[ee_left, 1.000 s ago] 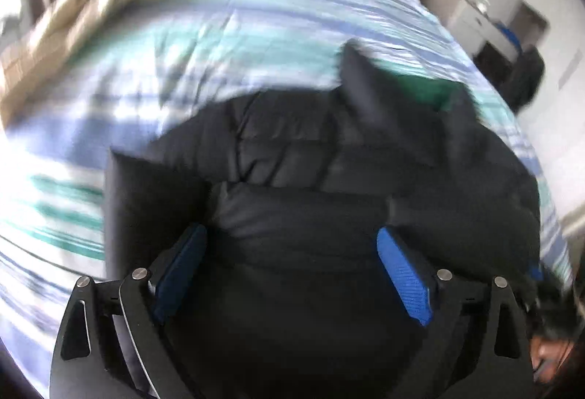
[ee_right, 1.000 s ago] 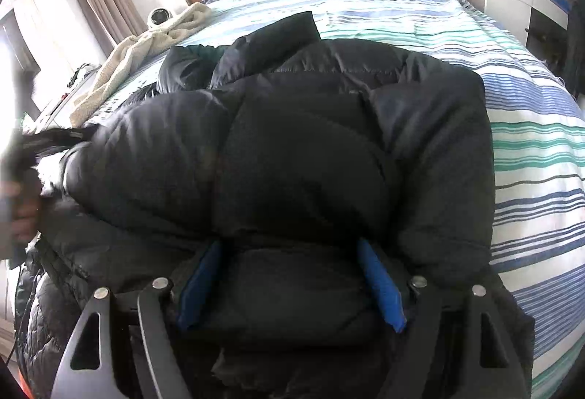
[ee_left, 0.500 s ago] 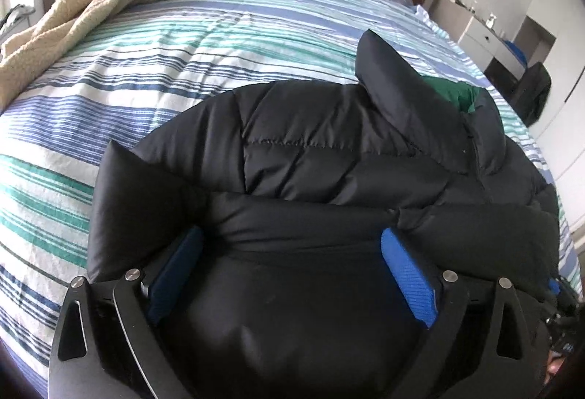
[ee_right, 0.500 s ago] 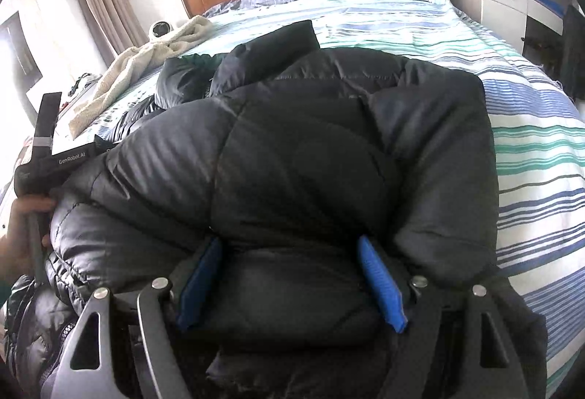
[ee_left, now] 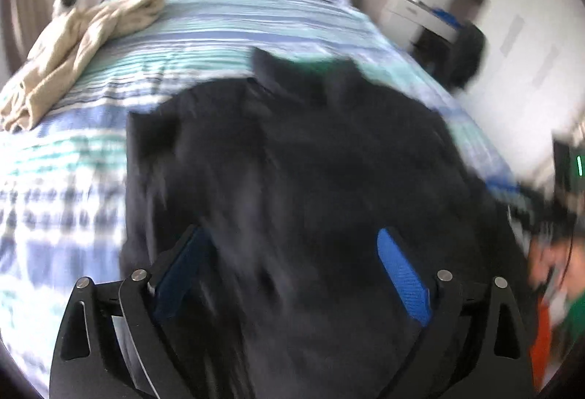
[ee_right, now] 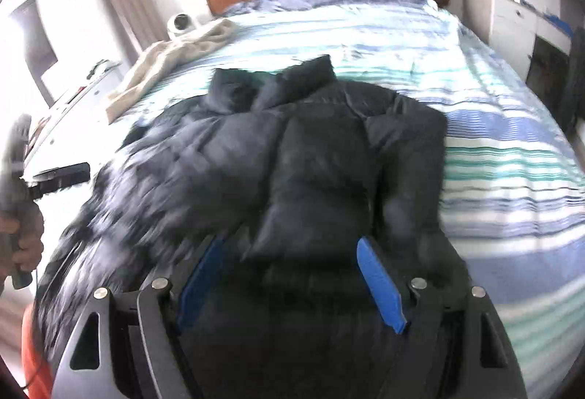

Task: Fold large clothes

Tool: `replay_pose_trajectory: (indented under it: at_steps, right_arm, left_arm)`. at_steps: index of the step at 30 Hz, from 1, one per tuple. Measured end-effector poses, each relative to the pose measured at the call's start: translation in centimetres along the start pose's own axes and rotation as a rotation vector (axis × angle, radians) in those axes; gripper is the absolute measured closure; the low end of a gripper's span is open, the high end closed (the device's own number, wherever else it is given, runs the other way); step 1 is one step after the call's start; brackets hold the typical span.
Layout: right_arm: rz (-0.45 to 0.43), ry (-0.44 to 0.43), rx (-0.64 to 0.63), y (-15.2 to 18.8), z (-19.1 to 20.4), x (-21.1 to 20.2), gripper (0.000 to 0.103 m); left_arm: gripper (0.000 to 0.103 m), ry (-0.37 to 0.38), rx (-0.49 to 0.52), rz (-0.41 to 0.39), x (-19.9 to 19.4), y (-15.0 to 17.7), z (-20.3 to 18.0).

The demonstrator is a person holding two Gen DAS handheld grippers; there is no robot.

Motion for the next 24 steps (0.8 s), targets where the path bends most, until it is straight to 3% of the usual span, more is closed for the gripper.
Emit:
replay_pose_trajectory:
  at_steps: [4, 7, 8, 10, 14, 24]
  right_arm:
    - [0.061, 0.005, -0.029, 6.5, 2.1, -5.4, 0.025]
    - [0.113, 0.008, -0.010, 12.1, 3.0, -6.6, 0.024]
    - [0.074, 0.033, -0.027, 13.4, 3.4, -6.9, 0.024]
    - [-0.005, 0.079, -0.059, 14.4, 4.1, -7.3, 0.024]
    - [-0.011, 0.130, -0.028, 14.3, 4.3, -6.7, 0.022]
    - [-0.017, 0.144, -0.016, 14.5, 4.4, -6.4, 0.021]
  left_arm:
    - [0.006, 0.037, 0.009, -0.023, -4.9, 7.9, -3.7]
    - [0.005, 0.038, -0.082, 0.007, -4.9, 13.2, -3.3]
    - [0.005, 0.019, -0.080, -0.037, -5.0, 14.3, -3.1]
    - [0.005, 0.001, -0.057, -0.083, -5.1, 14.8, -3.2]
    - [0.001, -0.024, -0.046, -0.066, -4.3, 14.7, -3.7]
    - [0.001, -0.056, -0.042, -0.045, -4.3, 15.0, -3.8]
Point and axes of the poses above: each gripper's, at about its wrist camera, not at the fingertips, and x roughly the way its jaws point, z to its left, y to its underside, the point moved 1 cm from there along x, roughly the way its jaws point, and after that the axes turned 11 degrees about -z, right-handed, at the moved point
